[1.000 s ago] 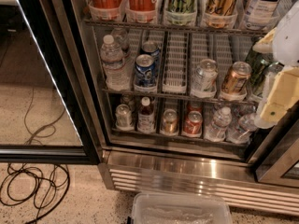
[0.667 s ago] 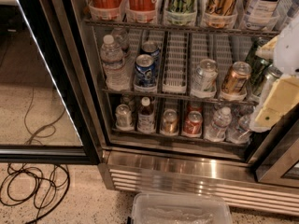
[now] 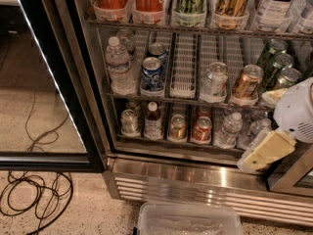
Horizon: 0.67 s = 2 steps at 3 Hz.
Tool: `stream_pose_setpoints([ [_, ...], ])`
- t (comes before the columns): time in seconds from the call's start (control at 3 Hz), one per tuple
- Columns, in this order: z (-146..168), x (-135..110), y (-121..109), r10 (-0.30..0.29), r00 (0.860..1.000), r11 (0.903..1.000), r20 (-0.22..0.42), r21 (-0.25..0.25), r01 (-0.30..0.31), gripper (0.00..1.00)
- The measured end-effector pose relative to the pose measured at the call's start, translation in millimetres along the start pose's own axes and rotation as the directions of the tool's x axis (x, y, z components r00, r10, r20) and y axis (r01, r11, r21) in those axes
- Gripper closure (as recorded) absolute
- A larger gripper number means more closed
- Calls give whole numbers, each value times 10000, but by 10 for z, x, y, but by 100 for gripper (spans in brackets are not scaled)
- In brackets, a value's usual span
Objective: Pick water bottle from bottom shelf of fridge
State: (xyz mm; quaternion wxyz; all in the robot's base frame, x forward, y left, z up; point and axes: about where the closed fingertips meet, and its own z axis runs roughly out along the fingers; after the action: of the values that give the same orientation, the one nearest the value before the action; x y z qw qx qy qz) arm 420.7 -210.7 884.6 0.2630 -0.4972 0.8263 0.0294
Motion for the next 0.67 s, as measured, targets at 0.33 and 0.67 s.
stream_pose_setpoints([
  [0.33,40,-43,-121,101,9994,9983,325,565,-119,0],
  [0.67,40,-44,-122,100,9994,9983,327,568,-118,0],
])
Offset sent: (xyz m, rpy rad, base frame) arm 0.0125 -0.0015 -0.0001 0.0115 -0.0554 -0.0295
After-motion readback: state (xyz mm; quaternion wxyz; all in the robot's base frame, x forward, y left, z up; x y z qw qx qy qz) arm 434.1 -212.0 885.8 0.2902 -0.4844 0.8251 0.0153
